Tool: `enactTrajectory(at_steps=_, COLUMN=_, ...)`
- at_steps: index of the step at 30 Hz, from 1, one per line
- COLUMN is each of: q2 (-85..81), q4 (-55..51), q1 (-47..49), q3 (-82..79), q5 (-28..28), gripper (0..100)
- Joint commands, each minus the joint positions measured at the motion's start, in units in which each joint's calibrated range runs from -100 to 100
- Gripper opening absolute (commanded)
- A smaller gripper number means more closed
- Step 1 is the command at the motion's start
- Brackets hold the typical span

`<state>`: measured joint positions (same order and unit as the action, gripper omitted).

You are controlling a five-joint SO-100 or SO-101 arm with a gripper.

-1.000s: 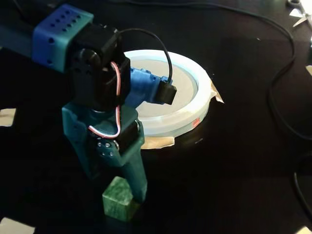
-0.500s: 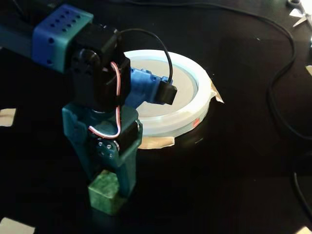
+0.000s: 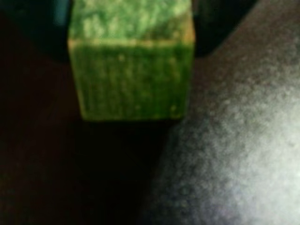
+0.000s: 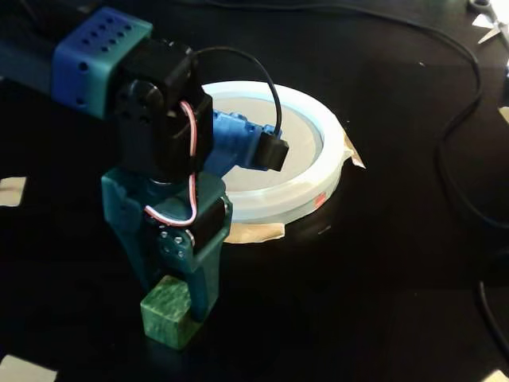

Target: Pick up the square block and drop it in corresponding square shaped hole

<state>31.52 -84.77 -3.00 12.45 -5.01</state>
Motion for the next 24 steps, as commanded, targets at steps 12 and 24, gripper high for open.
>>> enactTrajectory(at_steps=12, q2=-25.47, q4=-13.52, q1=8.49, q3=5.04, q5=-4.35, gripper=33)
enactTrajectory(at_steps=24, q2=-29.86, q4=-14.43, q1=34.83, q3=3.95, q5=-16.41, gripper=34)
